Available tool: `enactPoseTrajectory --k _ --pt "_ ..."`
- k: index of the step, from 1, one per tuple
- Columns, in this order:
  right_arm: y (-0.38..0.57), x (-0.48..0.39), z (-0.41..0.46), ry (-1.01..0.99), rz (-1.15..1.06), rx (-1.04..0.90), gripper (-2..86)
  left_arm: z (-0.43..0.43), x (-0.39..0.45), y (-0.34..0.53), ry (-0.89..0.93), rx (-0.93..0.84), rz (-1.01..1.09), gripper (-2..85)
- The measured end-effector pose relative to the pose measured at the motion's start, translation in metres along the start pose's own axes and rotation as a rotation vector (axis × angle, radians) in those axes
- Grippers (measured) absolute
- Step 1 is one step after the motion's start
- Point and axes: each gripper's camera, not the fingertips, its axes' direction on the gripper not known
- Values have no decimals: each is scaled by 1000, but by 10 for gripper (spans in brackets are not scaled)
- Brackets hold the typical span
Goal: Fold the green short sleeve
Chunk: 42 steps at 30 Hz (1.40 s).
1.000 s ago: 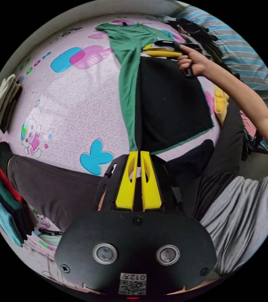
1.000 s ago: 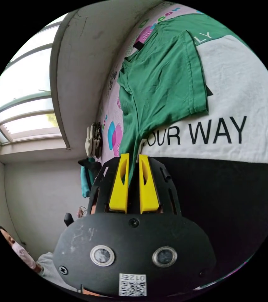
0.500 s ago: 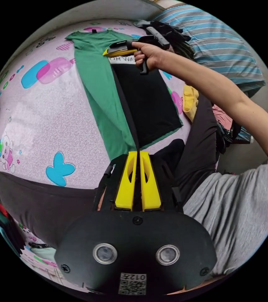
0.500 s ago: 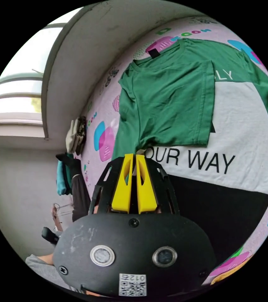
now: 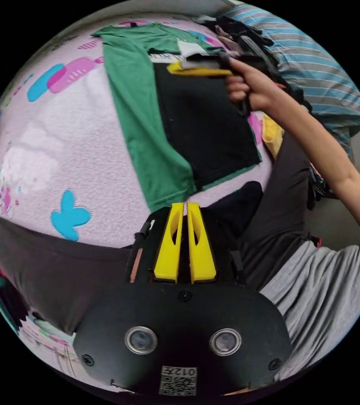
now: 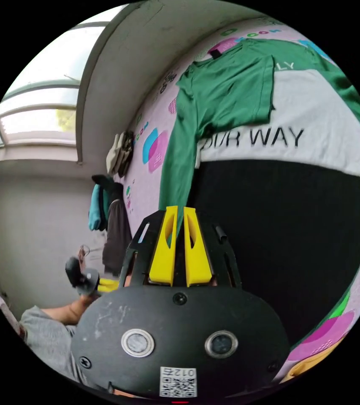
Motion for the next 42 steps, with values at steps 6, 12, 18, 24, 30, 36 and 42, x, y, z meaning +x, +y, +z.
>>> enactPoseTrajectory --k 6,12,18,24,30,36,42 --pt "75 6 28 -118 32 -134 15 -2 -30 -12 -56 1 -77 16" --pt "109 23 39 -190 142 -107 22 25 -33 -31 -95 -100 -62 23" --pt "87 21 25 -148 127 -25 17 41 -35 -30 -131 -148 -43 4" --pt "33 17 -3 -58 100 96 16 43 -47 -22 -113 -136 -72 0" --pt "-32 17 -6 22 94 170 40 45 -59 -18 -65 -123 -87 0" --pt "-74 21 13 59 157 159 54 46 -69 -17 -32 -123 -93 0" --pt "-81 30 22 28 218 184 13 47 -75 -17 -32 -123 -86 0"
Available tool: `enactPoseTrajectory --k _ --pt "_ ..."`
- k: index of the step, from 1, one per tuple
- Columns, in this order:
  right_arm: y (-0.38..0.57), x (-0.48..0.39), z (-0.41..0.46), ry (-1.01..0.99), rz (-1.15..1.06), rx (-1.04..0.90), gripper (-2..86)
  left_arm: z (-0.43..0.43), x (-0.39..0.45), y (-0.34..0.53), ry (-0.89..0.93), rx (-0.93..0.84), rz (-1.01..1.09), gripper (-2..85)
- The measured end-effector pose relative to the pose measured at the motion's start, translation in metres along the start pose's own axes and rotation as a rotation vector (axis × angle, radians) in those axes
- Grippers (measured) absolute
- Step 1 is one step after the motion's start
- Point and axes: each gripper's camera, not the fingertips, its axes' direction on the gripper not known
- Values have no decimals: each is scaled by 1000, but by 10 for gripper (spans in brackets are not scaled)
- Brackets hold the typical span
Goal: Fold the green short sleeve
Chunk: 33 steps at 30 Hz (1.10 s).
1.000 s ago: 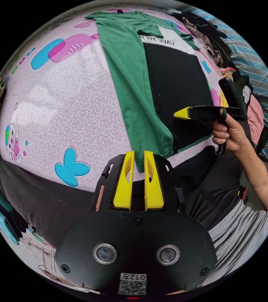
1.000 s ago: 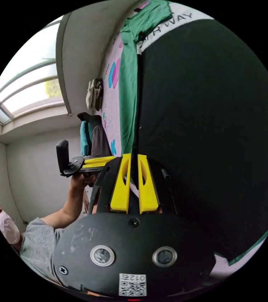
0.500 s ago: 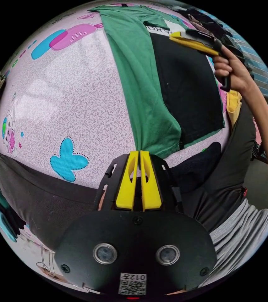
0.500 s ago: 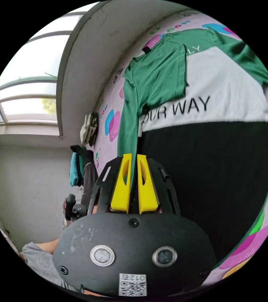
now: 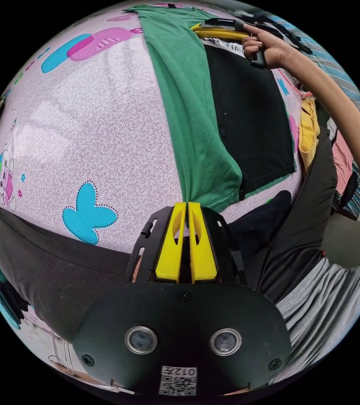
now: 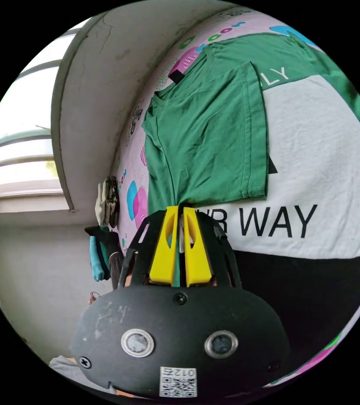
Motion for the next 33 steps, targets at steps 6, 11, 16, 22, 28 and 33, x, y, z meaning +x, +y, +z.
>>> enactPoseTrajectory --k 6,11,16,22,28,33 --pt "-7 -15 -16 93 -108 37 -5 0 -7 1 16 5 -8 0" --pt "-18 -24 -7 220 -201 -49 -5 0 -9 0 11 -2 -10 1" --pt "-3 -17 -21 146 -159 -17 1 0 -14 0 24 -3 -13 1" --pt "89 -3 -31 -14 -209 -183 7 -1 -15 1 14 3 -9 1" --pt "191 20 -21 -83 -182 -366 19 -4 -14 1 -10 8 -8 0" --pt "231 40 -18 -119 -133 -411 30 -6 -15 2 -9 14 -14 0"
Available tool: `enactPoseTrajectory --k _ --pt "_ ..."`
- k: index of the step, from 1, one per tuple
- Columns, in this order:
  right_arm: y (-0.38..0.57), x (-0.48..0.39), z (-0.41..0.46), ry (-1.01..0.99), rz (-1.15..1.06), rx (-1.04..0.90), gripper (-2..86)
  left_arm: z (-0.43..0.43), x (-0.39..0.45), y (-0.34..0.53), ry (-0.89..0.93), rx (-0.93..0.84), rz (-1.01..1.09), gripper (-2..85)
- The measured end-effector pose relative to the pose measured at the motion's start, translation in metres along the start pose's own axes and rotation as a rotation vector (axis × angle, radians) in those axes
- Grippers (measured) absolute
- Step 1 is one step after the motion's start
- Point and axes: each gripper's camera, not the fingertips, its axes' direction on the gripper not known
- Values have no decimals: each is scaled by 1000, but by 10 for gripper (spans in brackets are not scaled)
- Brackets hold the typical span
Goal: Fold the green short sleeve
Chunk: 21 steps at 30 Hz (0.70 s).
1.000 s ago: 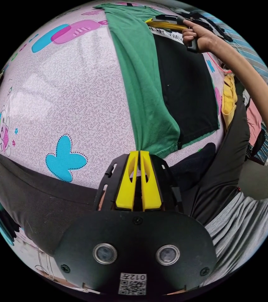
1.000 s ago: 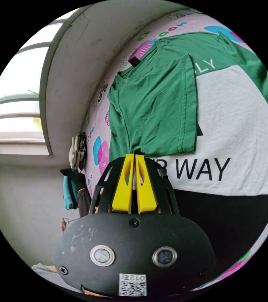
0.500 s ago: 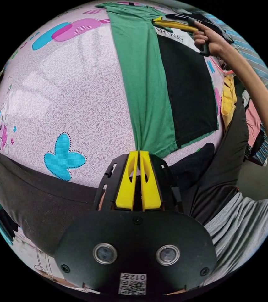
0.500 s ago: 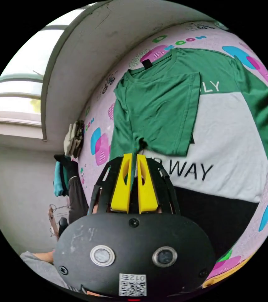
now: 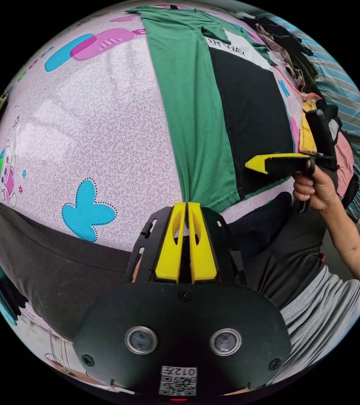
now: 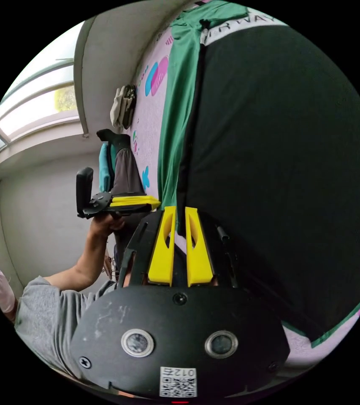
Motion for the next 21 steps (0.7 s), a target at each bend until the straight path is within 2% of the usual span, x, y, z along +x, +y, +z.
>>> enactPoseTrajectory --k 10,13,21 --pt "21 -8 11 28 -56 -30 -3 -6 -4 1 18 8 -7 0" --pt "33 -15 0 105 -96 -8 -6 -6 -3 2 31 4 4 0" --pt "40 -2 9 120 -44 -19 -7 -10 -5 3 48 -6 -5 0"
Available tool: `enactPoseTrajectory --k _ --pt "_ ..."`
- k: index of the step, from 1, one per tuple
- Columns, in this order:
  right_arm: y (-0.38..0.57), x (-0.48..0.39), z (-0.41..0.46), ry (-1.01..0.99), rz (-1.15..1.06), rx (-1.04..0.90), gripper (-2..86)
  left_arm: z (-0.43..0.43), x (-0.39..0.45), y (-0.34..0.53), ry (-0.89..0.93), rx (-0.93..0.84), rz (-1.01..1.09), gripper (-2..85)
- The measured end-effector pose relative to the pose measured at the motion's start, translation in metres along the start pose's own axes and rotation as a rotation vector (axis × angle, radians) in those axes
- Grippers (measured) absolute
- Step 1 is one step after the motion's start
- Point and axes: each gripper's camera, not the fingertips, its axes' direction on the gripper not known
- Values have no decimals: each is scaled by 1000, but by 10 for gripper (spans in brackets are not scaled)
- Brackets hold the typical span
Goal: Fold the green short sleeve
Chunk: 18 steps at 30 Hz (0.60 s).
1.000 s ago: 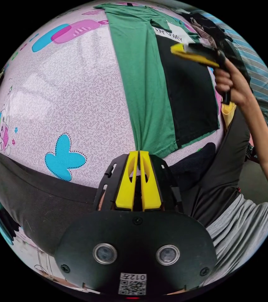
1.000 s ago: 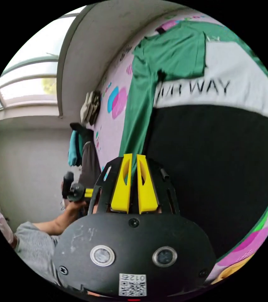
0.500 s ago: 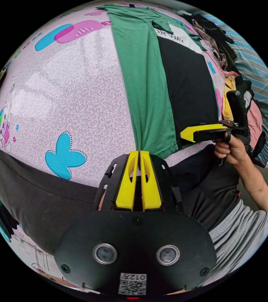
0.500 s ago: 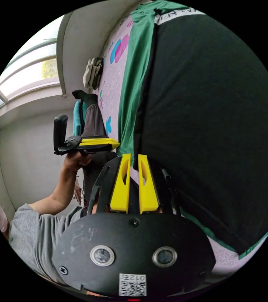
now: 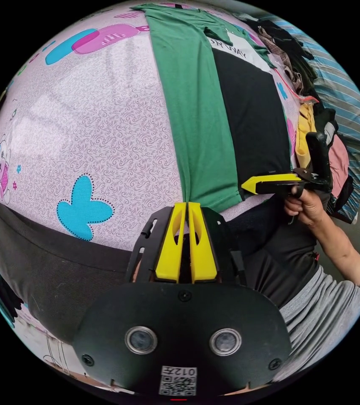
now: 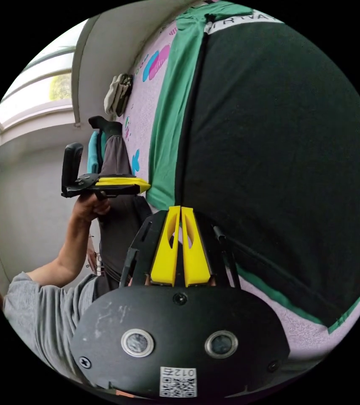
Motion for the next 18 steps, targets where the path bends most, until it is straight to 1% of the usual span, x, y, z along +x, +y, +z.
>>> enactPoseTrajectory --k 8,12,16,18 --pt "11 6 0 -33 -2 7 -2 -15 0 8 14 26 -30 3" --pt "17 1 -9 10 -37 -8 5 -42 5 13 -68 113 -44 6" --pt "11 -2 -33 53 -75 31 4 -64 20 -11 -44 228 15 6" --pt "0 -2 -43 64 -83 61 3 -65 27 -28 -39 251 36 6"
